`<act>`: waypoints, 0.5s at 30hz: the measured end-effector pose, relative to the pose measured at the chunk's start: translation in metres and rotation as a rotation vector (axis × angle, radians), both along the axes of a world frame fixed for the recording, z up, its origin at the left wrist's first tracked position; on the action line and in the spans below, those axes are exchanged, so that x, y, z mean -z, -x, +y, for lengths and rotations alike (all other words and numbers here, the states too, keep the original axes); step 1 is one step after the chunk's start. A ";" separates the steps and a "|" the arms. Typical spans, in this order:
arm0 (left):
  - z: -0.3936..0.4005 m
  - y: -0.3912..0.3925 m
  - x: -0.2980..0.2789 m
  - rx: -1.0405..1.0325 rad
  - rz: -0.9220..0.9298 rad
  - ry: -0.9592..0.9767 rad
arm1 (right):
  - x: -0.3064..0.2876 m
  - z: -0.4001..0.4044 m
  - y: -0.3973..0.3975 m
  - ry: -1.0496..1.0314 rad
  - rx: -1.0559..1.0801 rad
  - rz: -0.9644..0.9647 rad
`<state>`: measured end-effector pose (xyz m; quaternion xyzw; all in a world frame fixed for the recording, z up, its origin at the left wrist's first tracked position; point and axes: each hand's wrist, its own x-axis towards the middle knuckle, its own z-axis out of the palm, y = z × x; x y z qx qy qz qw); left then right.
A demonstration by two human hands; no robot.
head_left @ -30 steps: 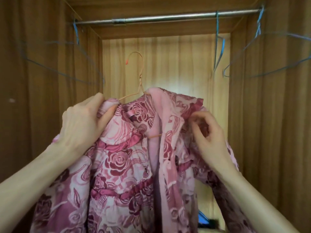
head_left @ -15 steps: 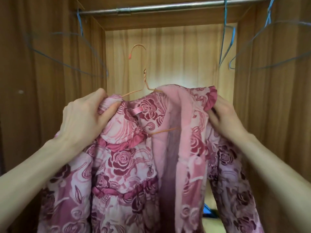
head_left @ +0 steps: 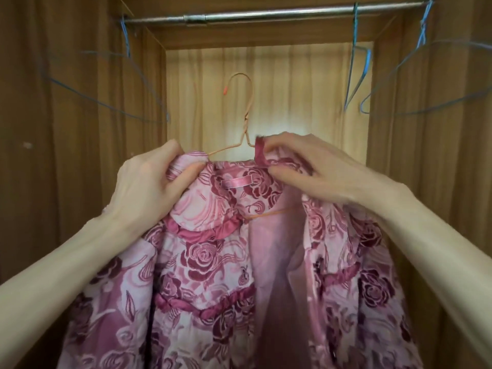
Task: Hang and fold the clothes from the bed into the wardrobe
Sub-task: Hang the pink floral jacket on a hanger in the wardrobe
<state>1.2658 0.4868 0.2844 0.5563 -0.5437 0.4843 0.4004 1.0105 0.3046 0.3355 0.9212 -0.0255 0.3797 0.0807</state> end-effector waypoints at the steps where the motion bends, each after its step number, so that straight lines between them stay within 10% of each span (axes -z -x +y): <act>1: -0.001 0.002 -0.002 -0.003 -0.014 -0.009 | 0.003 0.000 -0.003 -0.066 -0.086 -0.002; 5: 0.005 -0.008 -0.009 -0.011 -0.049 -0.020 | 0.012 -0.019 0.009 -0.389 -0.256 -0.210; 9: 0.001 -0.010 -0.020 0.016 -0.060 -0.055 | 0.026 -0.035 0.015 -0.226 0.108 -0.130; 15: -0.008 -0.037 -0.064 0.056 -0.184 -0.239 | -0.006 -0.013 0.032 -0.128 0.113 -0.200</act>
